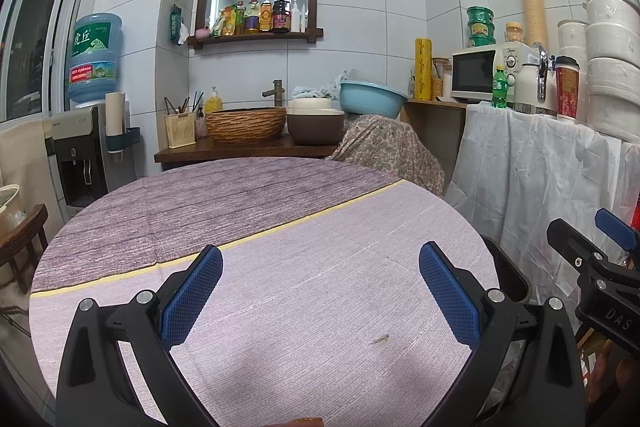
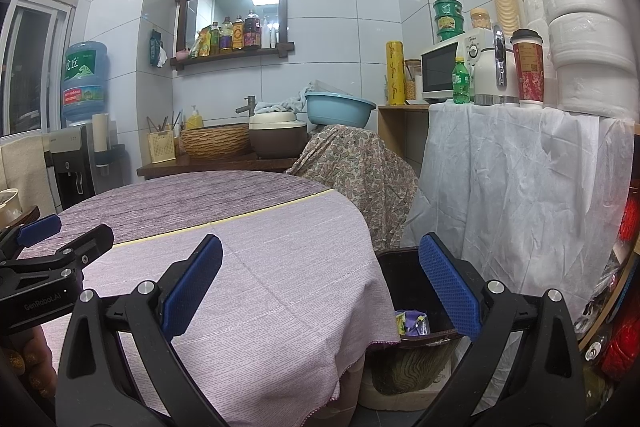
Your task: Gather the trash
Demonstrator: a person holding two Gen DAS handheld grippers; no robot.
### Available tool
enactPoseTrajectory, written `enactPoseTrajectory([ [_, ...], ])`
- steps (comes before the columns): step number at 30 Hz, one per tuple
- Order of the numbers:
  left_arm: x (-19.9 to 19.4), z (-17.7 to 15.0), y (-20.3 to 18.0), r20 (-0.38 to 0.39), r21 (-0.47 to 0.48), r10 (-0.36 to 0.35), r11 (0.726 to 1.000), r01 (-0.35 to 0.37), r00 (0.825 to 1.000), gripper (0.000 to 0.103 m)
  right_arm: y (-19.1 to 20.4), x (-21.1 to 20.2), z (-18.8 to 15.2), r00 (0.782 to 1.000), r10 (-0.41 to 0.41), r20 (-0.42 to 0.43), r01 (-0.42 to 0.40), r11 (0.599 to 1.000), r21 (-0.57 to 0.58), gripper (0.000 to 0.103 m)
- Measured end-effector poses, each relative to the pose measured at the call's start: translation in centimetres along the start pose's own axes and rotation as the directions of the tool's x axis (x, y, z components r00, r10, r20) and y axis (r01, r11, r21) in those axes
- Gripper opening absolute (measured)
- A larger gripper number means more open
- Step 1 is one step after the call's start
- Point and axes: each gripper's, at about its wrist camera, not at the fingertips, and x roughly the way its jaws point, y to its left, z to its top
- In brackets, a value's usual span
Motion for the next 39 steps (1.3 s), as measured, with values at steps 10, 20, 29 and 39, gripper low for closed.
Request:
enactPoseTrajectory([
  [10, -0.04, -0.12, 0.05, -0.002, -0.001, 0.001, 1.0, -0.001, 1.0, 0.098, 0.06, -0.03, -0.07, 1.0, 0.001, 0.0, -0.001, 1.0, 0.0, 0.097],
  [20, -0.02, -0.2, 0.07, -0.003, 0.001, 0.001, 1.0, -0.001, 1.0, 0.098, 0.08, -0.01, -0.03, 1.0, 0.0, -0.001, 0.0, 1.0, 0.001, 0.097],
  [29, -0.05, -0.31, 0.0, 0.003, 0.004, 0.002, 1.0, -0.002, 1.0, 0.098, 0.08, -0.04, -0.01, 1.0, 0.0, 0.0, 0.0, 1.0, 0.002, 0.097],
  [39, 0.09, -0.22, -0.13, -0.003, 0.002, -0.001, 1.0, 0.001, 1.0, 0.098, 0.01, 0.04, -0.04, 1.0, 0.001, 0.0, -0.001, 1.0, 0.001, 0.097],
])
